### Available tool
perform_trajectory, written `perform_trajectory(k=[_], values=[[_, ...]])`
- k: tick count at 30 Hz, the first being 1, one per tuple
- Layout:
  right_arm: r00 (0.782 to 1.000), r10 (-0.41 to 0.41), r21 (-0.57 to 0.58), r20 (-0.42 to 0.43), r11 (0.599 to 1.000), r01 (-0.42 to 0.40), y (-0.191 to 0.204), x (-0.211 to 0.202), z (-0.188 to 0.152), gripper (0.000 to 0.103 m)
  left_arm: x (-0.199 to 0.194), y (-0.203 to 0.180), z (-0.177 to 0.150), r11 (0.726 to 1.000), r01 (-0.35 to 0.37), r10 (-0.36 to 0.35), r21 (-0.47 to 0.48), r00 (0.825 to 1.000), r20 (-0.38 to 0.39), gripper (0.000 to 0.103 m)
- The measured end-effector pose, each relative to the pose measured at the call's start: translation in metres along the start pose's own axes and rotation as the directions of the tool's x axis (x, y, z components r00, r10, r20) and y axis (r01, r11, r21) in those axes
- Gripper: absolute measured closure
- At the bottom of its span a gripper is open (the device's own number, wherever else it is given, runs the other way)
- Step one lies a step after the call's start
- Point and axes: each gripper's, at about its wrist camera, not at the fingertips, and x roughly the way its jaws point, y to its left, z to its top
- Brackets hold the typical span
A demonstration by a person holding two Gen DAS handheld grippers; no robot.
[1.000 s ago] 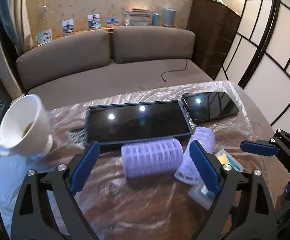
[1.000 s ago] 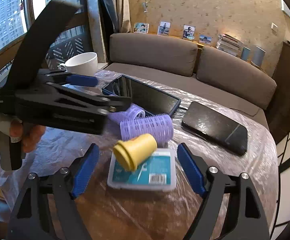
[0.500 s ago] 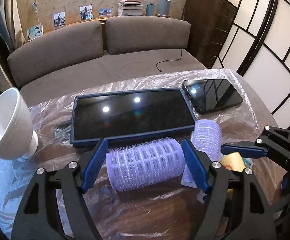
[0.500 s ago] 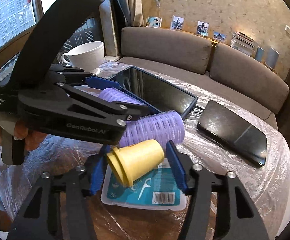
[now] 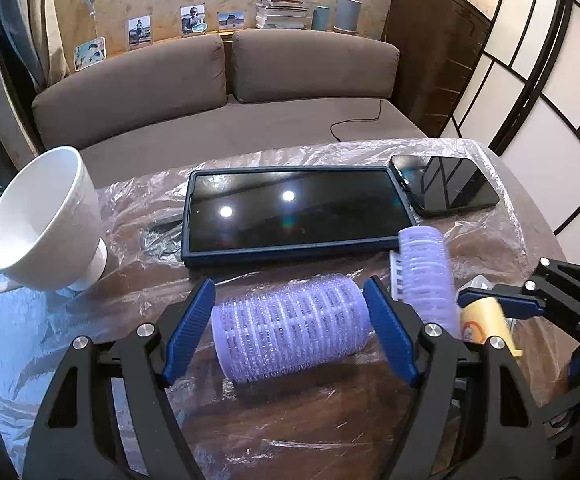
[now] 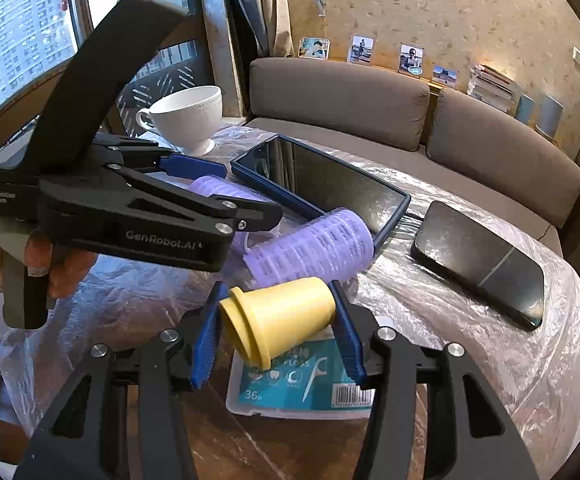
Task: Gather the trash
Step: 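Grasp the purple hair roller with the left tool while the right tool grasps the yellow cup, then carry the purple roller and yellow cup over the white bin with both tools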
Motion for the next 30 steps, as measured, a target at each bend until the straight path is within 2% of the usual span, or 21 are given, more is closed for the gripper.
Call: perform_trajectory(k=[9, 12, 18, 30], values=[[1.0, -0.014, 0.015, 0.006, 1.0, 0.014, 0.003, -0.008, -0.005, 0.053, 0.003, 0.006, -0.008, 0.999, -0.026, 0.025, -0.043, 0.999, -0.024, 0.023], [1.0, -0.014, 0.024, 0.012, 1.0, 0.014, 0.003, -0.011, -0.005, 0.053, 0.005, 0.009, -0.012, 0.998, -0.008, 0.006, -0.057, 1.0, -0.025, 0.023], [1.0, 0.019, 0.088, 0.015, 0.996, -0.021, -0.004, -0.018, -0.009, 0.053, 0.001, 0.004, -0.019, 0.999, -0.026, 0.026, -0.028, 1.0, 0.002, 0.026], [0.998, 0.064, 0.197, 0.022, 0.978, -0.067, -0.011, -0.034, -0.019, 0.053, -0.026, 0.003, -0.038, 0.998, 0.006, -0.003, -0.07, 0.999, 0.037, 0.026]])
